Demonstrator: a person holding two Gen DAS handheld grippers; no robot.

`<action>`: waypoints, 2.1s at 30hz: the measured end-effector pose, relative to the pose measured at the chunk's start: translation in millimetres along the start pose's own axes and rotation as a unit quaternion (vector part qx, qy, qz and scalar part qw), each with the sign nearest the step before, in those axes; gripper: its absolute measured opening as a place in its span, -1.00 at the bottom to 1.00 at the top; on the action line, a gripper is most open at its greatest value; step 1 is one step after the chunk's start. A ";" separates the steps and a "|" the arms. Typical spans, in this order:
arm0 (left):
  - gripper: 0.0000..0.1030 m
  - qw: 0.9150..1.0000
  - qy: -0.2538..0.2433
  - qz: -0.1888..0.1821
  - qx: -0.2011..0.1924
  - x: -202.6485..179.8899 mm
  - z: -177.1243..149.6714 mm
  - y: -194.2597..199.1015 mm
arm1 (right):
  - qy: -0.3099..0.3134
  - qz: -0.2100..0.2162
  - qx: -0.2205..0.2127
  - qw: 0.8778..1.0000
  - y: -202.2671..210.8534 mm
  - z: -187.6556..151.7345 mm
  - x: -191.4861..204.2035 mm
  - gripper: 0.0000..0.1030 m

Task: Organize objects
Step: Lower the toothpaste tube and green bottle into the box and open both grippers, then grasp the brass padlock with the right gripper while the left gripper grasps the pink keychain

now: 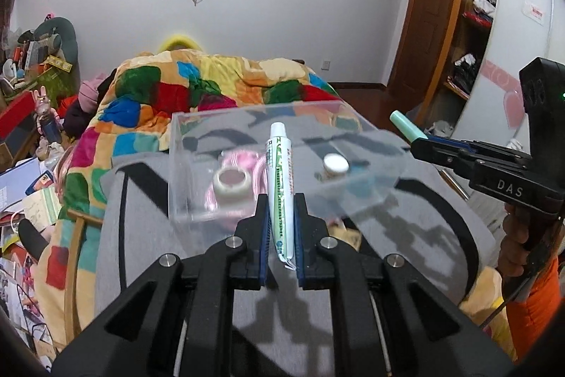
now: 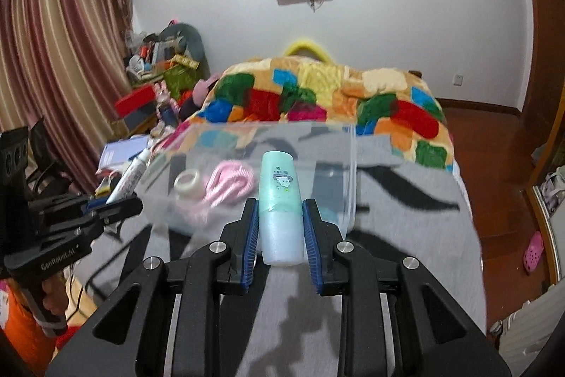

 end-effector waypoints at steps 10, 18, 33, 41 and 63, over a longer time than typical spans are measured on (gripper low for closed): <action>-0.79 1.000 0.002 -0.003 0.016 0.4 27.3 -45.5 | -0.002 -0.024 0.011 1.000 -38.6 29.8 -8.0 -0.56; -0.79 0.998 0.002 -0.001 0.062 -5.6 29.7 -86.7 | -0.002 -0.034 0.062 0.997 -77.2 15.0 -14.7 -0.56; -0.21 0.999 -0.016 0.005 0.045 -19.8 30.5 -50.9 | 0.054 -0.039 0.050 0.997 -41.8 10.3 4.9 -0.43; -0.12 0.999 -0.011 -0.004 0.040 -9.3 8.0 -20.1 | 0.078 0.006 0.050 0.996 -16.3 -18.6 31.0 -0.42; -0.12 0.992 -0.030 -0.026 0.120 -20.0 -59.9 -47.2 | 0.069 0.036 0.120 0.990 -48.0 -71.7 39.5 -0.53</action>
Point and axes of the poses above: each gripper's, at about its wrist camera, not at the fingertips, and y roughly against the way its jaws point, x to its left, z to its top, the point moved 2 cm from there along -y, roughly the way its jaws point, and after that the axes turned 2 degrees about y, right-handed, at the moved point
